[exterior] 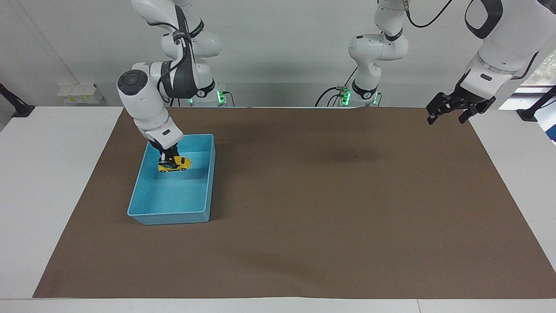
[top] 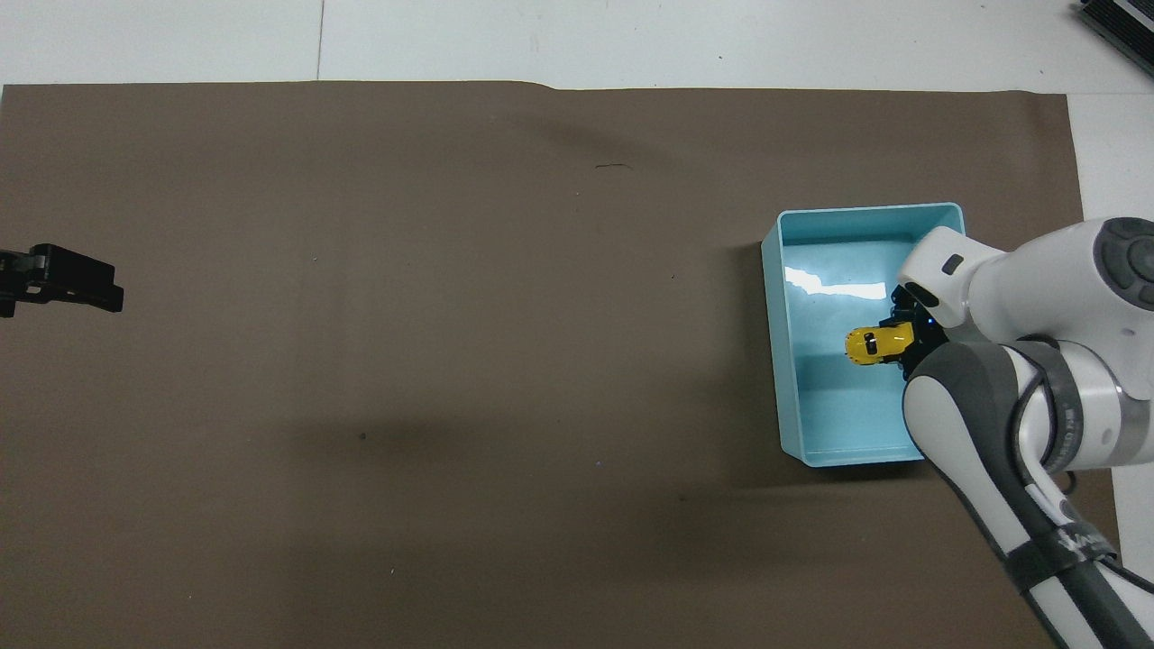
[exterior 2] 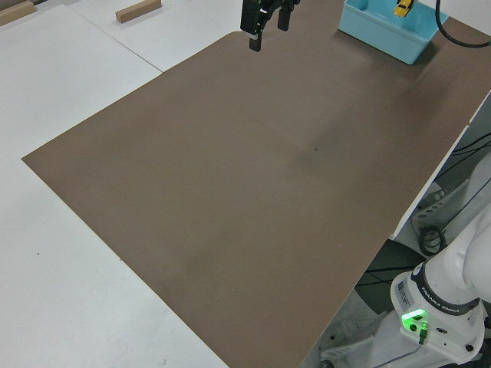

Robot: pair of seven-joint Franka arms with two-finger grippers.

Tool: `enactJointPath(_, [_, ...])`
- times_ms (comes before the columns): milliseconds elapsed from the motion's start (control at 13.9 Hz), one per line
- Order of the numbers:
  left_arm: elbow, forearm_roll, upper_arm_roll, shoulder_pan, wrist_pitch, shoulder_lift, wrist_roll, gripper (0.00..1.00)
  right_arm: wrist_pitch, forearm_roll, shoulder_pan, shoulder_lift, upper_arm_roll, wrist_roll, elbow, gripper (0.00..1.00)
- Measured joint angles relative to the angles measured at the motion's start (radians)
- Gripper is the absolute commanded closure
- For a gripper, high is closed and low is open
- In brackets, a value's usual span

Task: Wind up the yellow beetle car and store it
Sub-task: 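Lift the car with the right gripper over into the blue box, then lower the car onto the box floor and open the right gripper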

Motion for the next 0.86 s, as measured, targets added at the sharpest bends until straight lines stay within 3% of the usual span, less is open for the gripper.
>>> enactJointPath(865, [0.000,0.000,0.000,0.000,0.000,0.000,0.000,0.00,0.205,0.000,-0.004,0.035,0.000,0.000,-0.138,0.90])
